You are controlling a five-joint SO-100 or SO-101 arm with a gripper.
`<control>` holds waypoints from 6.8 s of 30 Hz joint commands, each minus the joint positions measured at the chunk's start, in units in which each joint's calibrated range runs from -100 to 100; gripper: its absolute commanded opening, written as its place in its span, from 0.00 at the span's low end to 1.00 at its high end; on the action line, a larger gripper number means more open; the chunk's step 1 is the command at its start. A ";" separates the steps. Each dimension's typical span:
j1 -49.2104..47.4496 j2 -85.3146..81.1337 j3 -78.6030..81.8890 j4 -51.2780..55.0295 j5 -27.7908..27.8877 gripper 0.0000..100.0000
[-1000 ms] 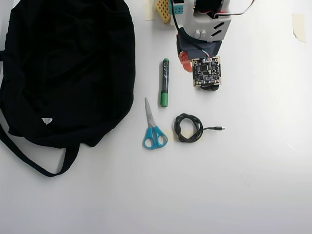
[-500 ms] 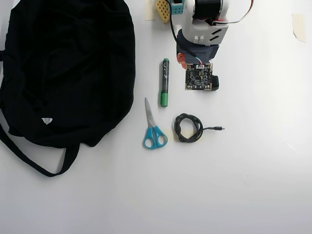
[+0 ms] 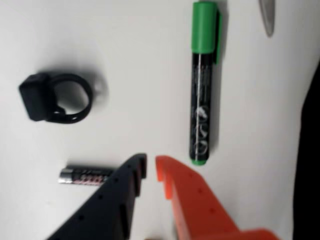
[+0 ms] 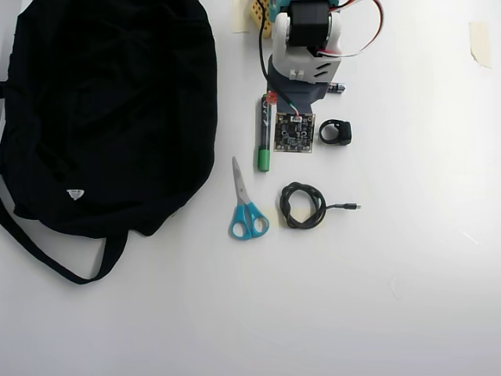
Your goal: Put the green marker into the black bag
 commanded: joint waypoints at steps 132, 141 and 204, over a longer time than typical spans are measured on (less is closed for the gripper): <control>-2.79 -9.34 27.95 -24.48 -1.70 0.31; -2.64 -9.17 31.82 -26.97 -1.70 0.31; 1.18 4.44 34.87 -40.75 -1.70 0.31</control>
